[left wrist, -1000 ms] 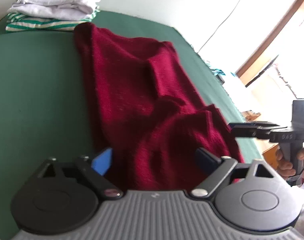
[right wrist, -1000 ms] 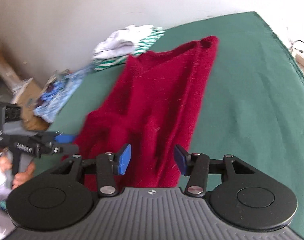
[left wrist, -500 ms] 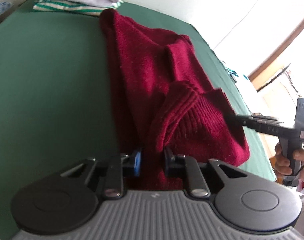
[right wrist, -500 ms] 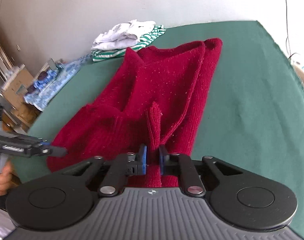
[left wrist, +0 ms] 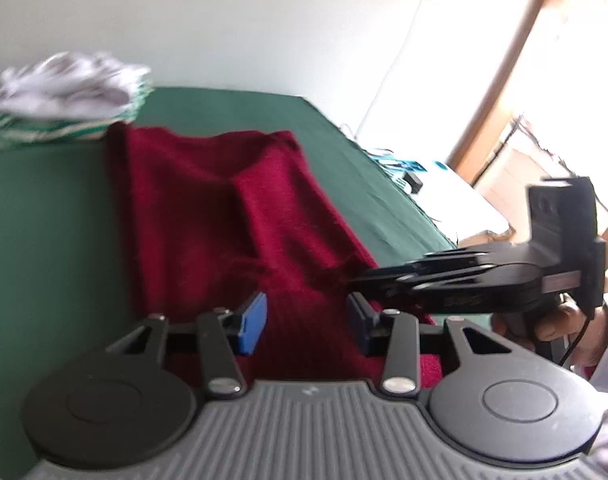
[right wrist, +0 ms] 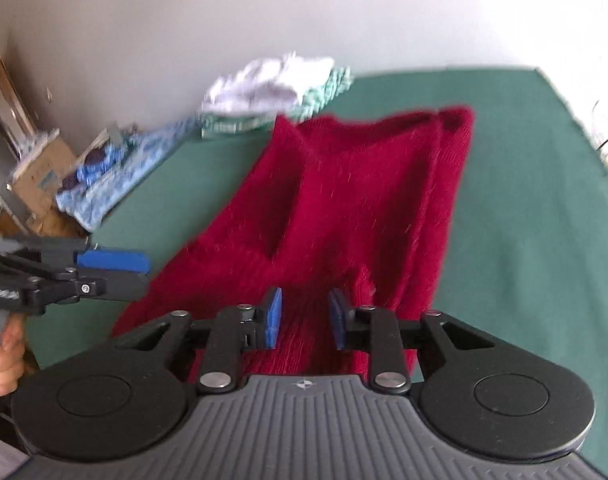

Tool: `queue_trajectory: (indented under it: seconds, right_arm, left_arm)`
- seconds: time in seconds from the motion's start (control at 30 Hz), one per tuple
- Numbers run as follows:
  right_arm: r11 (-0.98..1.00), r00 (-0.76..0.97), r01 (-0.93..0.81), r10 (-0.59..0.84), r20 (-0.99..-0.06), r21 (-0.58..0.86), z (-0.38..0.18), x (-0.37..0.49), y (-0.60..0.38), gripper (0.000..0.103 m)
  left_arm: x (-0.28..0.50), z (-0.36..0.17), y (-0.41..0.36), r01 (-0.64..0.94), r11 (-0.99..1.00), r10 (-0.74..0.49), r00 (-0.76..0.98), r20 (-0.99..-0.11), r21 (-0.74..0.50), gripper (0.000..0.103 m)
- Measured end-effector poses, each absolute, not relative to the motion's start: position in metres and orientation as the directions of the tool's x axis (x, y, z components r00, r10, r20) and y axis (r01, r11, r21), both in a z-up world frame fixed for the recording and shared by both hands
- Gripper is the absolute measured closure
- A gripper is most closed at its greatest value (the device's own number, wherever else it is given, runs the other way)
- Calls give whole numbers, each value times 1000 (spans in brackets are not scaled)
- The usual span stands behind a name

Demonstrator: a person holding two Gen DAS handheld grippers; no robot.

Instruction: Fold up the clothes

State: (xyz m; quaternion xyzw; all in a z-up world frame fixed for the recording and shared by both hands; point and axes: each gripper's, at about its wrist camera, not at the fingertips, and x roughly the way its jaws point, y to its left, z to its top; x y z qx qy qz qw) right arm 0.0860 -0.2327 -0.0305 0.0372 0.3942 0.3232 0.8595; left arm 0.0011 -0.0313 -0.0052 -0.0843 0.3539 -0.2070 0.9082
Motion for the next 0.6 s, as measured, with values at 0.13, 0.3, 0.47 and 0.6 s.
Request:
queue_trajectory:
  seconds: [0.13,0.3,0.47,0.6]
  right_arm:
    - [835,515,-465,524,-678,293,-45,95,-237,85]
    - [851,542,-461,496,-679,253,-43,92,-236,87]
    - [850,525,-465,489,-697,247,-40,80,-234,72]
    - [842,506,-485,489,-710,235,-39,68,-233,63]
  left_arm:
    - [24,-38,-28,232,954,-298,650,-699,-191,57]
    - [18,-44,-24,220,965,-253,655,-712,-140,44]
    - [28,-44,-40,183,974,-220,632,-743,-133,20]
    - [23,-47,-66,189,980,-168,623,-764,-61,3]
